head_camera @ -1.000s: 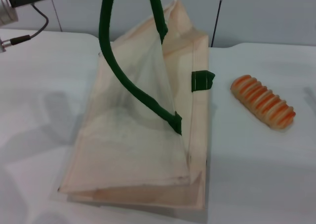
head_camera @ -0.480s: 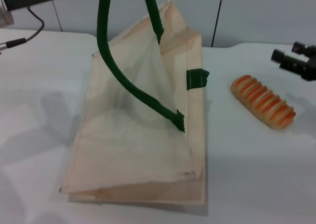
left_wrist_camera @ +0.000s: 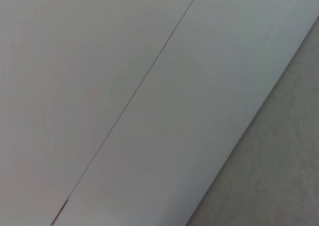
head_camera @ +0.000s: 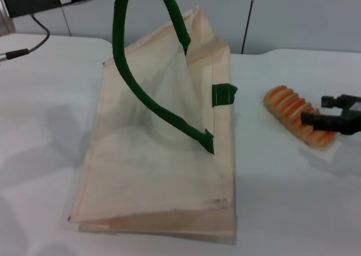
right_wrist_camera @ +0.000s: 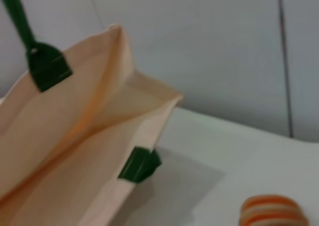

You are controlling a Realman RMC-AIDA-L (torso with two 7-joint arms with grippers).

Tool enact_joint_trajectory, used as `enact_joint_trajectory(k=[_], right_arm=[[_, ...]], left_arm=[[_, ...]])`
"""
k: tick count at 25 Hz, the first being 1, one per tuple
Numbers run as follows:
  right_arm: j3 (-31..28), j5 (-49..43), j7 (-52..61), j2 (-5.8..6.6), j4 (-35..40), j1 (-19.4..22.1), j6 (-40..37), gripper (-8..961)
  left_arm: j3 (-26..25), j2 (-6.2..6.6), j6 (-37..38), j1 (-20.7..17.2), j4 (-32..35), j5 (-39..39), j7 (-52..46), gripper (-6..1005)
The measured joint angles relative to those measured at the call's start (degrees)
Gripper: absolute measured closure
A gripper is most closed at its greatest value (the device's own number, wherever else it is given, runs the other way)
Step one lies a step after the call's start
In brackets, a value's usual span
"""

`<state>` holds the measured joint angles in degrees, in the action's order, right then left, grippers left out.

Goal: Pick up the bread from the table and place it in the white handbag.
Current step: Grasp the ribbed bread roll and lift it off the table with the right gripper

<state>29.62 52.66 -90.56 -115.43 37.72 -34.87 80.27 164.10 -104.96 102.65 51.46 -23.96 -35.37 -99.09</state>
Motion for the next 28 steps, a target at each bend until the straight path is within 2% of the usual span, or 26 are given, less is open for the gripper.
enact_joint_trajectory(k=[7,12,17,28], right_arm=[[0.0,-2.9,1.6,-0.32,-1.8,-2.1,-3.4,81],[0.4,-3.3,2.2,-0.21,-6.7,-4.0,-11.5,82],[1.7,-4.9,2.3,-0.32,-8.9,-5.5,-15.6,83],[2.6,-4.9,1.6,-0.42,-11.2,-6.2,-21.0,86]], left_arm=[[0.0,-0.51,-0.6,0.2,-1.3,0.0,-0.5,865],[0.0,-0.56,-0.8,0.2,-1.3,0.0,-0.5,865],[0.0,-0.70,-0.9,0.4,-1.3,0.0,-0.6,865],[0.0,-0.86,-0.9,0.4,-1.3,-0.1,-0.5,865]])
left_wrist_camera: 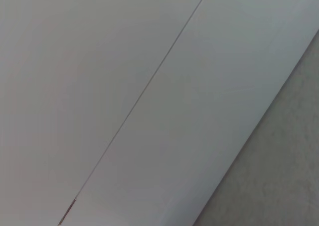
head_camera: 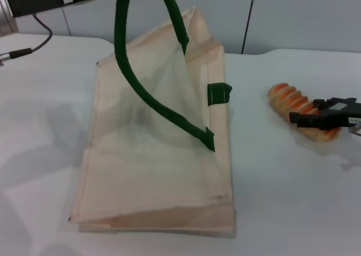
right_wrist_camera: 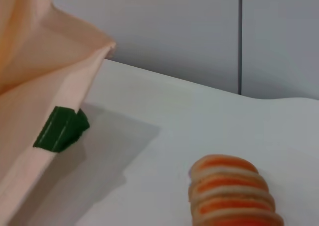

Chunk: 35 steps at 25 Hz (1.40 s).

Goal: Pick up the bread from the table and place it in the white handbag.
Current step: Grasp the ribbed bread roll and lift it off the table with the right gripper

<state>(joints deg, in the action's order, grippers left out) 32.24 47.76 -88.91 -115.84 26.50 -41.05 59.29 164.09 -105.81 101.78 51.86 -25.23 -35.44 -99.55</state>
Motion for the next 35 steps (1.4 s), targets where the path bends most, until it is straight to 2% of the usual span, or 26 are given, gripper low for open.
enact_joint_trajectory(k=[17,28,35], right_arm=[[1.1,1.0,-4.4,-0.24,-1.7,-0.3,-4.6,90],[0.4,1.3,-5.8,-0.07,-2.3,-0.5,-6.3,186],[-0.8,4.1,-7.7,0.00,-2.0,-0.3,-5.1,340]], left_arm=[[0.0,-0.17,-0.5,0.0,0.3,0.0,0.2,865],[0.0,-0.17,-0.5,0.2,0.4,0.0,0.3,866],[0.0,-0.17,-0.5,0.2,0.4,0.0,0.3,866]])
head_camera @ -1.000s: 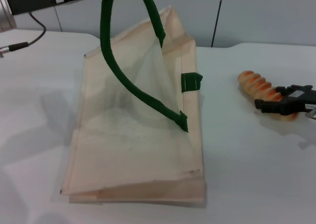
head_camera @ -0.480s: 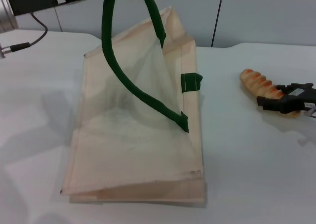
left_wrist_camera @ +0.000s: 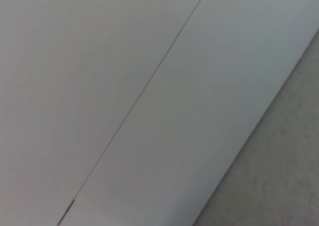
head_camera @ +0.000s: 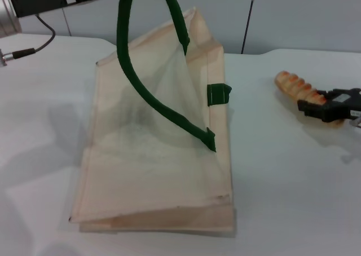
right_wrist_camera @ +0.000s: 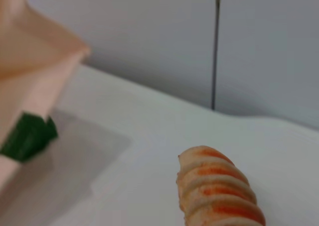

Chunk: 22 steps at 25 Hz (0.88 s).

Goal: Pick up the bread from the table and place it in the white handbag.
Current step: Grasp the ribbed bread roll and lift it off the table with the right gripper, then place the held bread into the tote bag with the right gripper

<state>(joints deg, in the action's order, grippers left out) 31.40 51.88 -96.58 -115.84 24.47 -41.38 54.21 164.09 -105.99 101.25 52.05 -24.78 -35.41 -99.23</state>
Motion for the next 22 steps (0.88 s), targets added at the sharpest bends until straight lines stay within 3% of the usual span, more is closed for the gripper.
enact_joint_trajectory(k=[7,12,16,22], right_arm=[[-0.1,4.4,-5.0,1.12,1.7,1.1,12.7,402],[1.1,3.8,-8.4,1.11,3.1,0.8,23.3,430],[4.4,2.7,-8.6,0.27,2.7,-0.9,23.8,467],[7.0,2.7,-8.6,0.01,-0.1,-5.1,22.6,516]], left_arm=[[0.0,0.02,0.1,0.0,-0.2,0.0,-0.2,866],[0.0,0.24,0.2,0.7,-0.2,1.3,-0.2,866],[0.0,0.17,0.2,1.4,-0.2,2.3,0.0,866],[0.0,0.00,0.1,2.7,0.0,3.0,0.0,866]])
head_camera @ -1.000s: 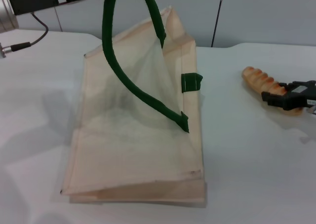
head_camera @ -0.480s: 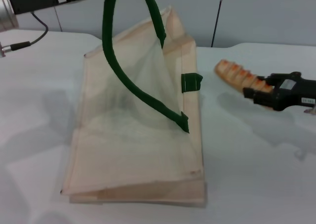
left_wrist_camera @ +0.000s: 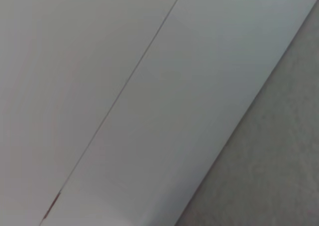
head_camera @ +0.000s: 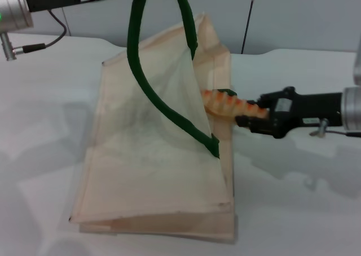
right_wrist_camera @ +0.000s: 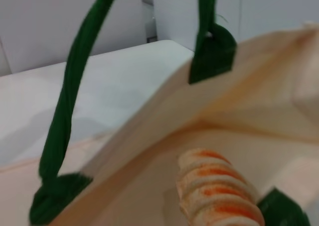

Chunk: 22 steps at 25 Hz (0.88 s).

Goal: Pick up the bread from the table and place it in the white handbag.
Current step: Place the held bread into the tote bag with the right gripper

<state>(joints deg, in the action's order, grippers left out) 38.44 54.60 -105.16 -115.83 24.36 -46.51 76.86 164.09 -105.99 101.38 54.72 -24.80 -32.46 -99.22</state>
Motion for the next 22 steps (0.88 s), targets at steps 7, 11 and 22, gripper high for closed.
enact_joint_trajectory(k=[7,11,22], right_arm=[[2.1,-0.2,-0.4,-0.29,-5.2,-6.3,-3.2,581],[5.1,0.2,-0.4,-0.76,-7.1,-8.5,-4.3,610],[5.3,2.8,-0.5,-0.76,-8.9,-9.7,-3.6,663]], left_arm=[[0.0,-0.19,0.1,0.8,0.1,0.0,0.0,865],[0.0,-0.27,0.1,1.0,0.1,0.1,0.0,865],[0.0,-0.38,0.0,1.5,0.1,0.1,0.0,865]])
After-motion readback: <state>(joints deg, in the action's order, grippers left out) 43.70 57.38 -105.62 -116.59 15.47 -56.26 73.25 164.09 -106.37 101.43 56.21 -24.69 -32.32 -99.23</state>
